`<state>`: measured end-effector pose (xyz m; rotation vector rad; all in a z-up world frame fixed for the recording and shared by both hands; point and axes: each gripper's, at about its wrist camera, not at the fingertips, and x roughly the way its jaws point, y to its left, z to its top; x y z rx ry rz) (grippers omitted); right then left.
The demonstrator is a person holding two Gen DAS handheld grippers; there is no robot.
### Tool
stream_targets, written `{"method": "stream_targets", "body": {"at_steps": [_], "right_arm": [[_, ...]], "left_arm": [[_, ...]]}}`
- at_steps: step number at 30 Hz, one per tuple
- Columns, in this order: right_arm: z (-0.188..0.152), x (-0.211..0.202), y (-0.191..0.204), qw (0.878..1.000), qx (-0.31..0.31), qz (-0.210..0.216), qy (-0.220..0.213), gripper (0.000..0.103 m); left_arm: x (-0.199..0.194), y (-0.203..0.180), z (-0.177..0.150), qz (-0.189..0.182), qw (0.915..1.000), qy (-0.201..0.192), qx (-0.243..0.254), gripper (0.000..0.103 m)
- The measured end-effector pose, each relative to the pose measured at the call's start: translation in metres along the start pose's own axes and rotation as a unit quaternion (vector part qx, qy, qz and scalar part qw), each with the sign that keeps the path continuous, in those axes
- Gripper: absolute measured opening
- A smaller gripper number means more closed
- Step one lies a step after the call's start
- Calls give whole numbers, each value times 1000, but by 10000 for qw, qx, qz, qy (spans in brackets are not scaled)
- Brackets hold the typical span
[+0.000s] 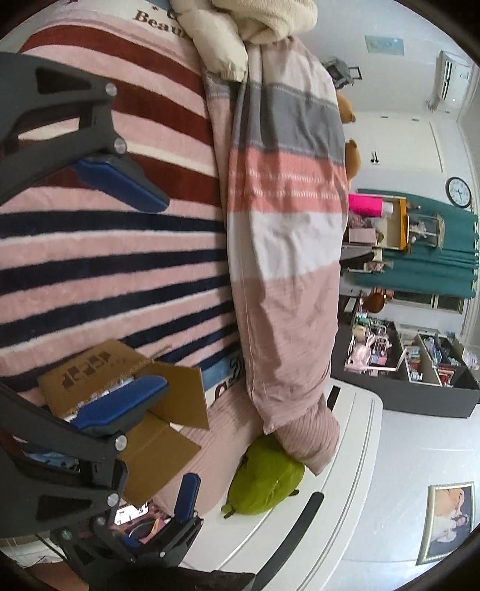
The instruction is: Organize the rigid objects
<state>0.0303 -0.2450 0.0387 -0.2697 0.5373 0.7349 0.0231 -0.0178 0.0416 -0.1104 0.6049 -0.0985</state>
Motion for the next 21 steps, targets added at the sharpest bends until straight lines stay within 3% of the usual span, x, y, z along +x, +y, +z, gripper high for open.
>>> {"method": "stream_targets", "body": {"at_steps": [21], "right_arm": [[-5, -2, -5, 9996, 268, 5, -8, 97]], "left_arm": [[1, 4, -7, 260, 9996, 70, 46, 88]]}}
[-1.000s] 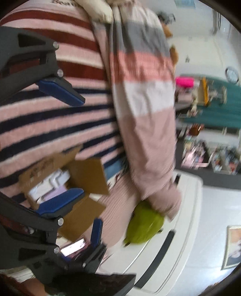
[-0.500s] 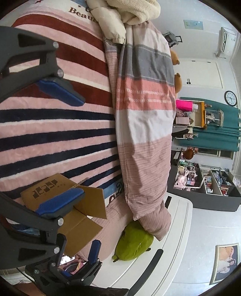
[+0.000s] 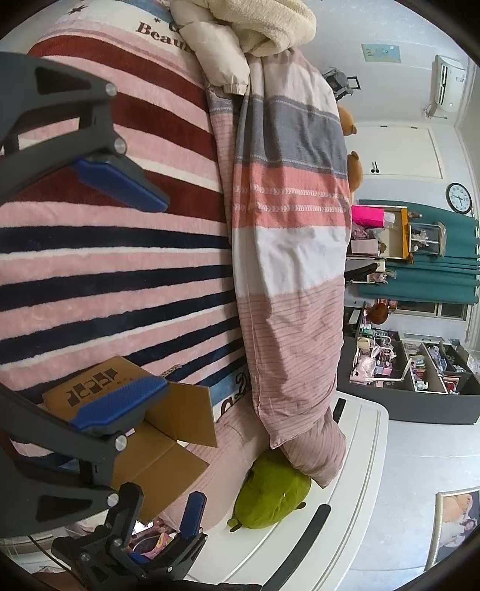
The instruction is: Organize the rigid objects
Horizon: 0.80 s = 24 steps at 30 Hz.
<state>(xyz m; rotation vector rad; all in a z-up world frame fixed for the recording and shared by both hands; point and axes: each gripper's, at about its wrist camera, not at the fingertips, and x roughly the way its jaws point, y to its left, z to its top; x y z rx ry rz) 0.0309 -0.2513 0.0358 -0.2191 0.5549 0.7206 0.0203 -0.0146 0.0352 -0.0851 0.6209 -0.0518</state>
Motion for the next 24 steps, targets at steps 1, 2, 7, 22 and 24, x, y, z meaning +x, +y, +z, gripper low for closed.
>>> {"method": "stream_targets", "body": {"at_steps": [1, 2, 7, 22, 24], "right_arm": [[0, 0, 0, 10000, 1, -2, -3, 97], [0, 0, 0, 10000, 6, -12, 0, 97], [-1, -1, 1, 10000, 45, -7, 1, 97], [-3, -1, 8, 9999, 111, -51, 20, 97], [-2, -1, 7, 9999, 113, -47, 22, 97]], "left_arm": [[0, 0, 0, 5, 10000, -3, -8, 88], [0, -1, 0, 15, 10000, -1, -5, 88], [2, -1, -2, 87, 10000, 21, 24, 88], [4, 2, -3, 149, 9999, 21, 3, 88], [5, 4, -4, 158, 9999, 20, -6, 88]]}}
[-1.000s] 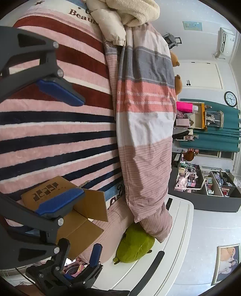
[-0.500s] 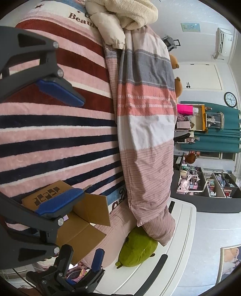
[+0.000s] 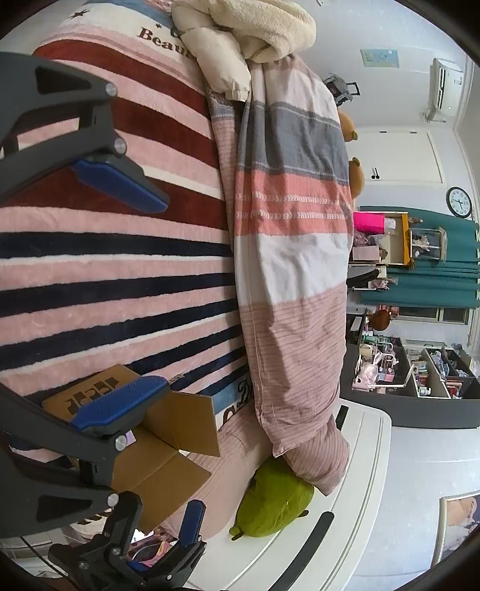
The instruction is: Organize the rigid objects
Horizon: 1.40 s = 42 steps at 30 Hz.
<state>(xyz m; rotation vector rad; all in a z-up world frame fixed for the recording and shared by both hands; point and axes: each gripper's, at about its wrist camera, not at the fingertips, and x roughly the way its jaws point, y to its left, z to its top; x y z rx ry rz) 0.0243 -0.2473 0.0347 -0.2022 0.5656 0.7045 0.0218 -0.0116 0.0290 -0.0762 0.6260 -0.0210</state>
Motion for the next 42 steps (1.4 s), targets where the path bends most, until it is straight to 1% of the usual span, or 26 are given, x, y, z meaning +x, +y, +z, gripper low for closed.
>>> {"method": "stream_targets", "body": {"at_steps": [13, 42], "right_arm": [[-6, 4, 4, 10000, 85, 26, 26, 97], [-6, 4, 3, 9999, 109, 42, 34, 97]], "left_arm": [[1, 4, 1, 69, 10000, -17, -8, 88], [3, 7, 2, 34, 10000, -3, -2, 88]]}}
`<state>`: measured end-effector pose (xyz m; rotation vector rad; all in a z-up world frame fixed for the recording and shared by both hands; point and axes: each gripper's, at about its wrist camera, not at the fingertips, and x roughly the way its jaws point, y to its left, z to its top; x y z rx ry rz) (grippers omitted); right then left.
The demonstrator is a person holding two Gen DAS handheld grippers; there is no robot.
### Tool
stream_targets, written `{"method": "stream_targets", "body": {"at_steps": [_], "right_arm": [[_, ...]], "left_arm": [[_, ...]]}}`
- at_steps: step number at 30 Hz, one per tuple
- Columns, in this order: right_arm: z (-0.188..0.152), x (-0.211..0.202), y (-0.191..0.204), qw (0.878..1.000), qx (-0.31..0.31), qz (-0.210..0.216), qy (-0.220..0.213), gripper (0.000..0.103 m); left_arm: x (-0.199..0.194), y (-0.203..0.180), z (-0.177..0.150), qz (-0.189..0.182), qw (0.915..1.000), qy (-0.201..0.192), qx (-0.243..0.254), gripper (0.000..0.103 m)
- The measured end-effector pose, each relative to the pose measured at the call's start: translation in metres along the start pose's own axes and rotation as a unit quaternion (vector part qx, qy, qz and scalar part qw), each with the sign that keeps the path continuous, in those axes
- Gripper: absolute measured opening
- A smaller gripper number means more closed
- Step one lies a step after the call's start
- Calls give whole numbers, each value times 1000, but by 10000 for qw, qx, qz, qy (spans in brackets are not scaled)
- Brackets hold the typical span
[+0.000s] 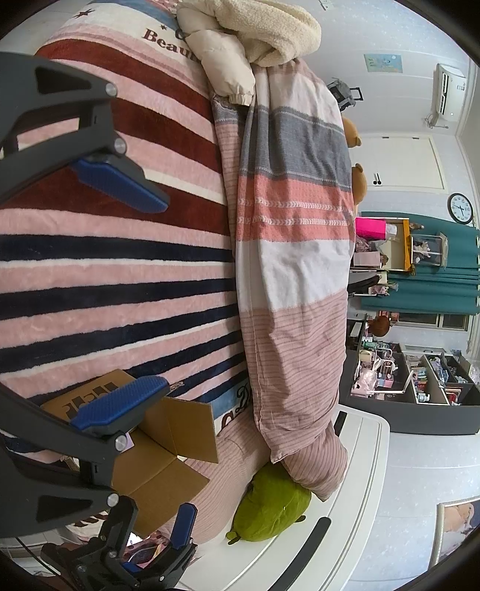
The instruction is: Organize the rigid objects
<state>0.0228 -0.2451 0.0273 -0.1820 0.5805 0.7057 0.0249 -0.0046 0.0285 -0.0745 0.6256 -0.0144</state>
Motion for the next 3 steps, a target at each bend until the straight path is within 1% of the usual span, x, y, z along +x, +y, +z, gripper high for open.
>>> {"method": "stream_targets", "body": {"at_steps": [3], "right_arm": [[-1, 0, 1, 10000, 5, 4, -9, 97]], "left_arm": [[0, 0, 0, 15, 10000, 12, -2, 88]]}}
